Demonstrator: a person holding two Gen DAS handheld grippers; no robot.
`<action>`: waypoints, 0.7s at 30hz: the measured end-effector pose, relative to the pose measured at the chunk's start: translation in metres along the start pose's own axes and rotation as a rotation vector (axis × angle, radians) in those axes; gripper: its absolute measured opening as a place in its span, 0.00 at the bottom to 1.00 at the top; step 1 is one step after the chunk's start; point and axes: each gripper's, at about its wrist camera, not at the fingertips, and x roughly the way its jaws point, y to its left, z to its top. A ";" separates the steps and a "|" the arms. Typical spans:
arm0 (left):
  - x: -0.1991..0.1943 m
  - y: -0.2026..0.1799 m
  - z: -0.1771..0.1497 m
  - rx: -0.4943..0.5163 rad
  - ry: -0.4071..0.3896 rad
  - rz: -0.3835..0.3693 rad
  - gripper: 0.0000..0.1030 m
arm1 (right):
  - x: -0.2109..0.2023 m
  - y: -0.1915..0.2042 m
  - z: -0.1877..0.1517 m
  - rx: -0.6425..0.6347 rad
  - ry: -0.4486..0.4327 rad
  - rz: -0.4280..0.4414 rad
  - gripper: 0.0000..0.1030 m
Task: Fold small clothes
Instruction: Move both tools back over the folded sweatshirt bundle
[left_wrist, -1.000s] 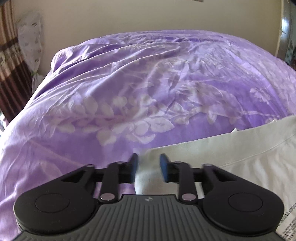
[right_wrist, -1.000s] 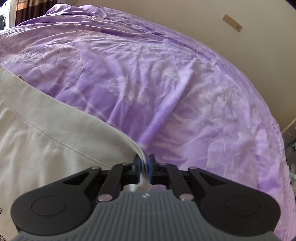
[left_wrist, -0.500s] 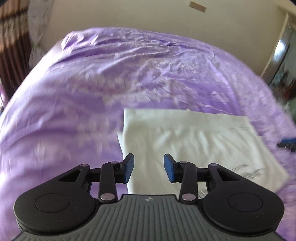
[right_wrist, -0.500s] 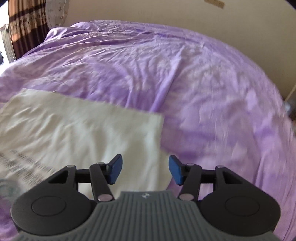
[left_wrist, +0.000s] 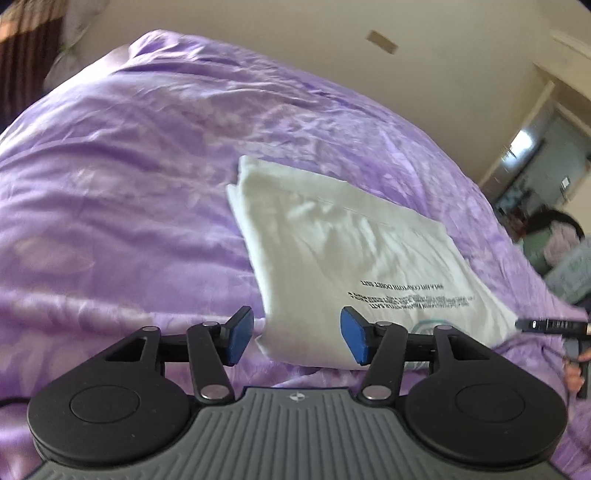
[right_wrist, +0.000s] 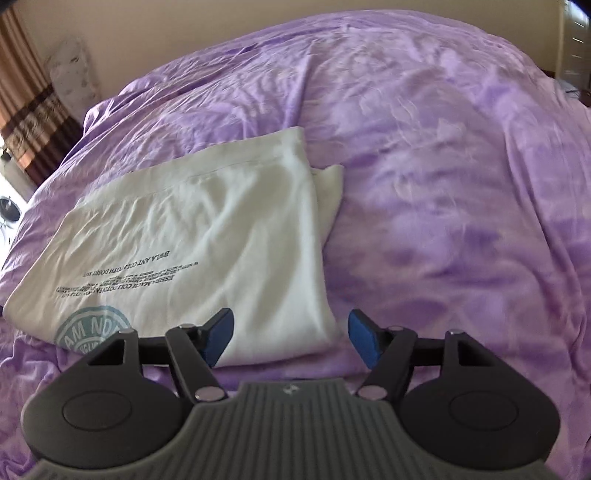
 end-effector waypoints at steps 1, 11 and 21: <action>0.002 -0.003 0.001 0.036 0.002 -0.009 0.62 | 0.001 0.000 -0.002 0.005 -0.002 -0.004 0.63; 0.022 -0.015 0.012 0.336 0.128 0.020 0.63 | 0.018 0.004 -0.004 -0.033 0.020 -0.046 0.63; 0.035 -0.028 0.015 0.398 0.133 -0.108 0.65 | 0.032 0.013 -0.005 -0.099 0.038 -0.075 0.63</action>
